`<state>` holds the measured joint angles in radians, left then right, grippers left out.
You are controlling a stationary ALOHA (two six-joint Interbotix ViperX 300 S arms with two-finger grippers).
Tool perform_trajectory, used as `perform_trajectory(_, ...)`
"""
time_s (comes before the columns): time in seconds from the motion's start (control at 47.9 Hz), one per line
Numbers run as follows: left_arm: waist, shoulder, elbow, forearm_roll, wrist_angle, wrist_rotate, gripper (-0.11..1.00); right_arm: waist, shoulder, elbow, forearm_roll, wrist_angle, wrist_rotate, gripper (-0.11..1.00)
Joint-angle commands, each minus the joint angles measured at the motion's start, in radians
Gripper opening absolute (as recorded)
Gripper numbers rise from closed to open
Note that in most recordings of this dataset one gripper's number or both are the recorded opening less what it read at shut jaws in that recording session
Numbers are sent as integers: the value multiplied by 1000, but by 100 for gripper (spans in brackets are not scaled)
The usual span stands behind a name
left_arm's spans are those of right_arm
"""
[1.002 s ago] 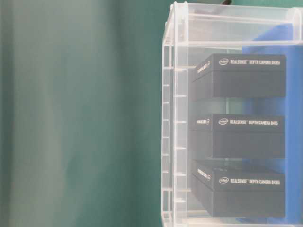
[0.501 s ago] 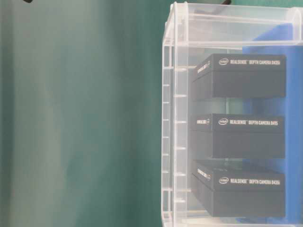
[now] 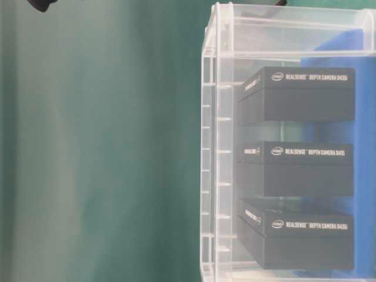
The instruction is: Take out the box from the case.
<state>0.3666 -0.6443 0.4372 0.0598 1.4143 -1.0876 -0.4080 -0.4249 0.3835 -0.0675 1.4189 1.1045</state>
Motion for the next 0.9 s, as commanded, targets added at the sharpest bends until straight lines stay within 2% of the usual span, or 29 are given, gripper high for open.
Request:
perform_trajectory(0.0, 5, -5, -17, -8, -5, -2, 44, 0, -6, -5, -3, -14, 2, 2)
perform_trajectory(0.084, 5, -5, -17, -9, -5, -2, 65, 0, -5, 0, -3, -25, 3, 8)
perform_trajectory(0.146, 3, -6, -17, -11, -5, -2, 80, 0, -5, 6, -5, -32, 8, 23)
perform_trajectory(0.188, 3, -6, -17, -11, -5, -2, 86, 0, -5, 8, -9, -34, 15, 35)
perform_trajectory(0.334, 2, -3, -17, -11, -5, -2, 90, 5, -5, 21, -52, -34, 57, 79)
perform_trajectory(0.418, 2, -2, -15, -11, -5, -3, 90, 6, -5, 28, -69, -34, 80, 93)
perform_trajectory(0.522, 2, 0, -15, -11, -5, -3, 90, 6, -5, 26, -71, -34, 100, 94)
perform_trajectory(0.877, 2, 0, -8, -11, -5, -3, 90, 6, -5, 26, -71, -31, 106, 94)
